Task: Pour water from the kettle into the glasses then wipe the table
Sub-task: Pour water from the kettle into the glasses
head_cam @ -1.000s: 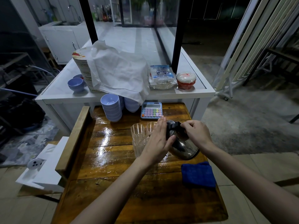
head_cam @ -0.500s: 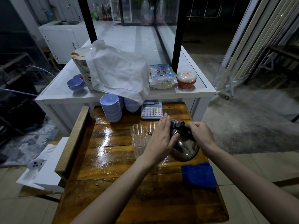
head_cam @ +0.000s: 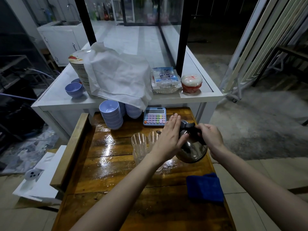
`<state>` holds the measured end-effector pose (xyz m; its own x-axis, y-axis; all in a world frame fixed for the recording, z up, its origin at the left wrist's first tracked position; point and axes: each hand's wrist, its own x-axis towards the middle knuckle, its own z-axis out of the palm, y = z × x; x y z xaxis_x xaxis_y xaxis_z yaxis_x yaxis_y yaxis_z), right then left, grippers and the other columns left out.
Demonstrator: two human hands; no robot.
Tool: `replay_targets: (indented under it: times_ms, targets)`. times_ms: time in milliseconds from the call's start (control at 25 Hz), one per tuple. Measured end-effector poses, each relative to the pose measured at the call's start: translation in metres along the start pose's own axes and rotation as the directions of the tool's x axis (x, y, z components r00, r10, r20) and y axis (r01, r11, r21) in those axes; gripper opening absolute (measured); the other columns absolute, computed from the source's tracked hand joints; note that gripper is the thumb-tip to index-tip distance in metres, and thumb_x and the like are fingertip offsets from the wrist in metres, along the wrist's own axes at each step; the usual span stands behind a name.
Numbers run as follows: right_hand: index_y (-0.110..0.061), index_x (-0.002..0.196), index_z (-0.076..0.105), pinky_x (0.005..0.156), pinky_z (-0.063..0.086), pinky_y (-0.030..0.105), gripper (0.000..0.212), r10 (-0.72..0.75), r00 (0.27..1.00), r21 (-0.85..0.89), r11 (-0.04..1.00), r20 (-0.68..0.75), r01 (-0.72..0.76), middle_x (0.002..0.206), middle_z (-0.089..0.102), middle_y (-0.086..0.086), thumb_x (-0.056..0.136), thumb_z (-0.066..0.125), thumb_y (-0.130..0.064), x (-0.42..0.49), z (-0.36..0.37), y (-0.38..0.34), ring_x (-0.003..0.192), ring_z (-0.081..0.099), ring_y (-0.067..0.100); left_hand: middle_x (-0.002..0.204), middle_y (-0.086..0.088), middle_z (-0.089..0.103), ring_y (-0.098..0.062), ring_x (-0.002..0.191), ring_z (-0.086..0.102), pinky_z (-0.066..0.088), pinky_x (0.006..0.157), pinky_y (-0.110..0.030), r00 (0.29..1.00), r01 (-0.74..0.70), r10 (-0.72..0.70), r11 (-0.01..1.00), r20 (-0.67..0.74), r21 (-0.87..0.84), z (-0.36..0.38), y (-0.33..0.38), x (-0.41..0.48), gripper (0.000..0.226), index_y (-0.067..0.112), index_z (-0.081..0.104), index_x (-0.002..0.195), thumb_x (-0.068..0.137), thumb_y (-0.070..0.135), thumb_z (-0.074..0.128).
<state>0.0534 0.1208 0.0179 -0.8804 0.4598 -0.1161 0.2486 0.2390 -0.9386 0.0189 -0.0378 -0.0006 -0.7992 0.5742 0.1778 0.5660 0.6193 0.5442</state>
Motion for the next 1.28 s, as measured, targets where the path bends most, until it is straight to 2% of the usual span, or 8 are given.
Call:
replay_targets:
  times_ms: [240,440,640,840,1280]
  targets:
    - [-0.015,0.068,0.070,0.069,0.050,0.034,0.033,-0.049,0.998,-0.123,0.991,0.027,0.052,0.068,0.066,0.000,0.094,0.054,-0.026,0.019,0.004,-0.002,0.072,0.062,0.015,0.162,-0.006,-0.004,-0.005,0.142,-0.014,-0.004,0.119,-0.026,0.999,0.050,-0.049,0.996,0.018,-0.072,0.010,-0.009,0.010,0.071,0.011,0.000,0.154,0.101,0.045,0.034]
    - [-0.008,0.068,0.072,0.071,0.055,0.045,0.036,-0.100,0.994,-0.263,0.959,0.048,0.110,0.069,0.070,0.009,0.092,0.055,-0.030,0.033,0.009,-0.003,0.074,0.067,0.026,0.162,-0.004,-0.007,-0.004,0.143,-0.016,-0.003,0.120,-0.027,0.995,0.098,-0.095,0.989,0.028,-0.111,0.016,-0.018,0.014,0.073,0.011,-0.002,0.154,0.101,0.046,0.034]
    - [-0.011,0.068,0.073,0.070,0.055,0.043,0.036,-0.133,0.989,-0.335,0.931,0.065,0.147,0.068,0.069,0.002,0.092,0.055,-0.030,0.040,0.012,-0.007,0.073,0.066,0.024,0.162,-0.004,-0.008,-0.005,0.145,-0.015,-0.002,0.121,-0.028,0.993,0.116,-0.113,0.985,0.025,-0.132,0.018,-0.023,0.017,0.074,0.011,-0.004,0.154,0.101,0.047,0.033]
    - [-0.013,0.065,0.072,0.067,0.056,0.044,0.038,-0.154,0.984,-0.368,0.913,0.087,0.176,0.066,0.070,0.007,0.092,0.055,-0.032,0.046,0.011,-0.007,0.070,0.066,0.025,0.162,-0.004,-0.010,-0.004,0.142,-0.018,-0.005,0.118,-0.025,0.991,0.132,-0.129,0.980,0.036,-0.146,0.021,-0.023,0.018,0.075,0.011,-0.006,0.153,0.101,0.047,0.033]
    - [-0.008,0.066,0.071,0.065,0.053,0.040,0.040,-0.156,0.983,-0.381,0.907,0.095,0.181,0.066,0.069,0.009,0.092,0.054,-0.032,0.046,0.009,-0.005,0.070,0.064,0.025,0.161,-0.003,-0.011,-0.005,0.143,-0.018,-0.005,0.119,-0.027,0.991,0.133,-0.128,0.978,0.040,-0.160,0.023,-0.022,0.019,0.075,0.013,-0.008,0.153,0.101,0.047,0.034]
